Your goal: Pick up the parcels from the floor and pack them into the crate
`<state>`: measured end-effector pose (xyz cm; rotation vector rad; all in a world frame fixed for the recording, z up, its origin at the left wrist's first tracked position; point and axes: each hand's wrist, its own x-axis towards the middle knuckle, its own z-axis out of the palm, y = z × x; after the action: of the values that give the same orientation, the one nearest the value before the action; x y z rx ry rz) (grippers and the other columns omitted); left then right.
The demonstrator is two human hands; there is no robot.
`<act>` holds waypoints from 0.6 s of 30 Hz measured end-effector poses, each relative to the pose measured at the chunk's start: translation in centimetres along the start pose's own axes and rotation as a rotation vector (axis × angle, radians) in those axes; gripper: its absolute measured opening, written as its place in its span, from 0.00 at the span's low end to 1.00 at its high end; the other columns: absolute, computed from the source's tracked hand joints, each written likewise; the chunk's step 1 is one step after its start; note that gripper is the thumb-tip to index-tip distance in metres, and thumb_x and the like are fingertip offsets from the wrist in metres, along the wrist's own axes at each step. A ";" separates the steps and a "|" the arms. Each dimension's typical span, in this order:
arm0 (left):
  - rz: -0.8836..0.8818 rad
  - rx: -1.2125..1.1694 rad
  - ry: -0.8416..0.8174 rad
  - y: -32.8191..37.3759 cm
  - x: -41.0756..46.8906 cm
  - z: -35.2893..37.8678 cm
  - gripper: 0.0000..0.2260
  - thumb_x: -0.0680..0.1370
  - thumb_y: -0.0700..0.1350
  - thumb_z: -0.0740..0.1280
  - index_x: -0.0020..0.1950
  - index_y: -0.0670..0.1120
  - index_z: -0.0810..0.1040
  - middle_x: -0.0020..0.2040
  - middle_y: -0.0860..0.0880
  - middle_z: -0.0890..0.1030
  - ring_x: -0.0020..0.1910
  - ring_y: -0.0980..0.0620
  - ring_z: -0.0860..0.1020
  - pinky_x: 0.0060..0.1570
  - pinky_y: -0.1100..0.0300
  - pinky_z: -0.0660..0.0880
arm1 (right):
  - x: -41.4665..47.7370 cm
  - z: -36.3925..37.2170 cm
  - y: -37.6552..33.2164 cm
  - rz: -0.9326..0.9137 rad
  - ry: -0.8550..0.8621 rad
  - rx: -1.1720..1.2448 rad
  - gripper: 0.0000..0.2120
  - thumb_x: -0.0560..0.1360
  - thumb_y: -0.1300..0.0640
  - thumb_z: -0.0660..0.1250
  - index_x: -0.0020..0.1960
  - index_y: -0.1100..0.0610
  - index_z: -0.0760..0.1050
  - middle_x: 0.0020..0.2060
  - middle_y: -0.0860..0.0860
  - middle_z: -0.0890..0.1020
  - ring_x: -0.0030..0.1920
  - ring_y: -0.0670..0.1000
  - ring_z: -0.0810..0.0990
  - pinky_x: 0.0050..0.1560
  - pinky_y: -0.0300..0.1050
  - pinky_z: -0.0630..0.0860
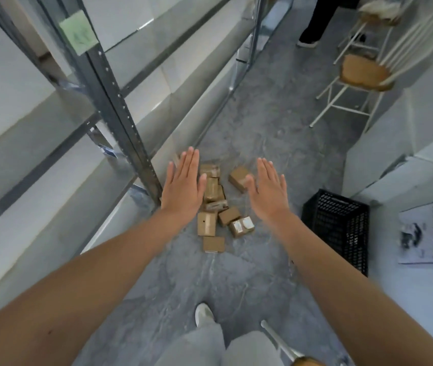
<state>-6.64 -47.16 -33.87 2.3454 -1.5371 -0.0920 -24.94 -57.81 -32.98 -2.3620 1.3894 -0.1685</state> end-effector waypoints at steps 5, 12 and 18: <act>0.032 0.000 -0.049 -0.1 4.1 2.3 0.26 0.83 0.52 0.46 0.80 0.46 0.48 0.80 0.50 0.49 0.79 0.53 0.45 0.77 0.49 0.44 | 4.4 1.9 1.2 0.035 -0.058 0.013 0.28 0.83 0.46 0.44 0.80 0.55 0.45 0.80 0.49 0.50 0.79 0.48 0.44 0.78 0.54 0.43; -0.136 -0.014 -0.098 -3.1 10.7 6.5 0.25 0.84 0.51 0.48 0.80 0.46 0.49 0.80 0.49 0.51 0.79 0.53 0.47 0.77 0.46 0.46 | 12.3 6.0 1.5 -0.038 -0.191 -0.007 0.28 0.84 0.46 0.44 0.80 0.56 0.45 0.80 0.49 0.49 0.79 0.48 0.43 0.77 0.52 0.41; -0.281 -0.018 -0.185 -5.8 17.1 11.5 0.25 0.84 0.51 0.46 0.80 0.45 0.48 0.80 0.48 0.51 0.79 0.52 0.47 0.77 0.47 0.44 | 22.0 10.6 1.7 -0.033 -0.323 0.038 0.27 0.84 0.47 0.45 0.80 0.56 0.45 0.80 0.50 0.50 0.79 0.49 0.45 0.78 0.54 0.44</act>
<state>2.90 -63.23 -44.31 2.5855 -1.2647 -0.3979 -12.15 -74.59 -45.42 -2.2588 1.1827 0.1703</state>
